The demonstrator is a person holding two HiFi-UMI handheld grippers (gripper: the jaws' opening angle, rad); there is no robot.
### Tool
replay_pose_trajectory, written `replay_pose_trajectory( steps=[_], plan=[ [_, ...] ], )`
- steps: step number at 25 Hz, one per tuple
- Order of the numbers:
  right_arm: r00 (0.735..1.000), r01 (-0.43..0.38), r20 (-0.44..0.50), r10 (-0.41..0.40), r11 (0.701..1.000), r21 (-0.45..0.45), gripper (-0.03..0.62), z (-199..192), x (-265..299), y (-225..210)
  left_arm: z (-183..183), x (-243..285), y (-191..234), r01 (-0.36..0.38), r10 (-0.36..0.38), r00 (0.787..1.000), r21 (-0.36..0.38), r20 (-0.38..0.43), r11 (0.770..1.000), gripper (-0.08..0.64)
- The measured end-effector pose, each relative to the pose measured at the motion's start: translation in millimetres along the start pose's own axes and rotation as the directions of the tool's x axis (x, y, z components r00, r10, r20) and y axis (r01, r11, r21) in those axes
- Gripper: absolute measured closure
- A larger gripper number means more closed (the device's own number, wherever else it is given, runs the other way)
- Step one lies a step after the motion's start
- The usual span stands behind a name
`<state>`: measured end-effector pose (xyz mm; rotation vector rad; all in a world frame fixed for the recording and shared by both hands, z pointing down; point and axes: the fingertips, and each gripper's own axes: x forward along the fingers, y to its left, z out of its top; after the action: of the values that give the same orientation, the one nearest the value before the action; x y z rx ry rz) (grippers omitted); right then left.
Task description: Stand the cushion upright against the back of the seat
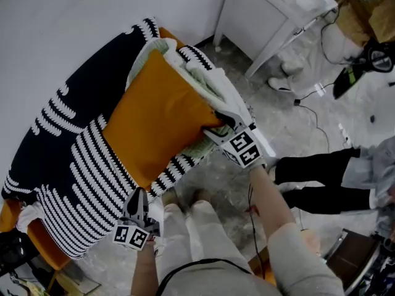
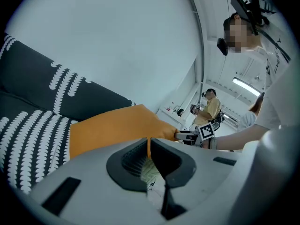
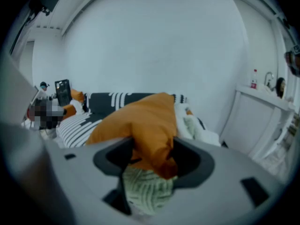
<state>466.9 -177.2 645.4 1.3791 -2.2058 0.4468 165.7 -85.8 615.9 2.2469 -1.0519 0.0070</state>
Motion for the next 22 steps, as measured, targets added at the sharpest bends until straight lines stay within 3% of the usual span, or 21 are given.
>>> replay_pose_trajectory(
  steps=[3, 7, 12, 15, 22],
  plan=[
    [1.000, -0.019, -0.002, 0.019, 1.000, 0.018, 0.408, 5.7, 1.9, 5.8, -1.6, -7.5, 7.5, -0.023, 0.023, 1.000, -0.007, 0.005, 1.000, 0.532],
    [0.999, -0.035, 0.001, 0.035, 0.998, 0.056, 0.481, 17.3, -2.5, 17.1, -1.0, -15.2, 17.9, -0.047, 0.048, 0.999, -0.024, 0.021, 0.999, 0.532],
    [0.997, -0.078, 0.000, 0.078, 0.994, 0.079, 0.502, 42.0, -13.4, 43.7, 5.9, -26.4, 32.5, -0.075, 0.076, 0.996, -0.036, 0.042, 0.997, 0.532],
    [0.994, -0.112, 0.034, 0.108, 0.979, 0.169, 0.505, 59.3, -17.1, 60.7, 12.5, -36.0, 45.5, -0.101, 0.103, 0.993, -0.043, 0.059, 0.994, 0.531],
    [0.987, -0.146, 0.122, 0.103, 0.895, 0.422, 0.514, 105.7, -13.4, 78.3, 17.4, -62.1, 84.7, -0.165, 0.168, 0.984, -0.054, 0.061, 0.985, 0.449]
  ],
)
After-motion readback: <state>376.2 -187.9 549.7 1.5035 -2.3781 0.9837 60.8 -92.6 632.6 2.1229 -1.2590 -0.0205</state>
